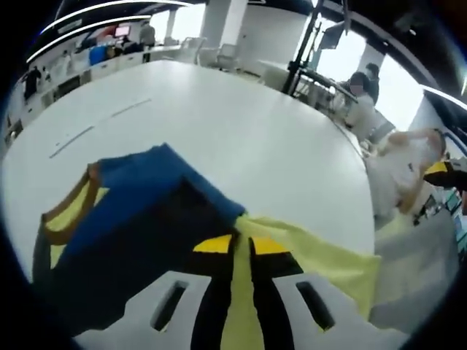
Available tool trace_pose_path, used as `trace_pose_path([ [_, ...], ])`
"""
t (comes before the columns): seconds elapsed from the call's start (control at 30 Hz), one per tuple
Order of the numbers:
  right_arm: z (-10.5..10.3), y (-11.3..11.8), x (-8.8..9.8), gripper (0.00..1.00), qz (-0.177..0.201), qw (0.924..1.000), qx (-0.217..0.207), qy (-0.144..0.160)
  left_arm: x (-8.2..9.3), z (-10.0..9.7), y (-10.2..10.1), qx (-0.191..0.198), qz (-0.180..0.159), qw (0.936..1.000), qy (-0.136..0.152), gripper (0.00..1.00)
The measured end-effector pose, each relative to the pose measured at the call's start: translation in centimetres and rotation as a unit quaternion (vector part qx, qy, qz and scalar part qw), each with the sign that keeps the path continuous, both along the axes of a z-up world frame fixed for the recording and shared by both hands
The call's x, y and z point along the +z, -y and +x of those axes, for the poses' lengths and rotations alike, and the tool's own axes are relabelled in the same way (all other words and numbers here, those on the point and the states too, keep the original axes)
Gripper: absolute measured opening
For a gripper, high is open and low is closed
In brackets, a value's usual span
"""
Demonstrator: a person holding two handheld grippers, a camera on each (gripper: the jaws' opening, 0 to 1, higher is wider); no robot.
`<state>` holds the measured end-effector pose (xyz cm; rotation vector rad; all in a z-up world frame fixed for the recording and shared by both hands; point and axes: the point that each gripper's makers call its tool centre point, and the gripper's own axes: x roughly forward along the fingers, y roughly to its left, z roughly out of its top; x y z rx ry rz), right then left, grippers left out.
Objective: Fold the garment on the visible template until the final outline fits inside the template.
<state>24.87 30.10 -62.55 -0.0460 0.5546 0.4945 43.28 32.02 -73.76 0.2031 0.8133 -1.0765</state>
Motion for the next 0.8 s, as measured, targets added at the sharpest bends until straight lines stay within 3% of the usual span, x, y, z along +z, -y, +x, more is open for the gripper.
trace_pose_path([
  [0.3,0.2,-0.3,-0.3,0.98,-0.003,1.0,0.007,-0.003,2.3,-0.1,-0.7,-0.003,-0.012,0.9997,0.022,0.09],
  [0.8,-0.1,-0.9,-0.7,0.98,-0.006,0.9998,0.02,-0.008,5.5,-3.4,-3.8,-0.017,-0.017,0.9985,0.048,0.26],
])
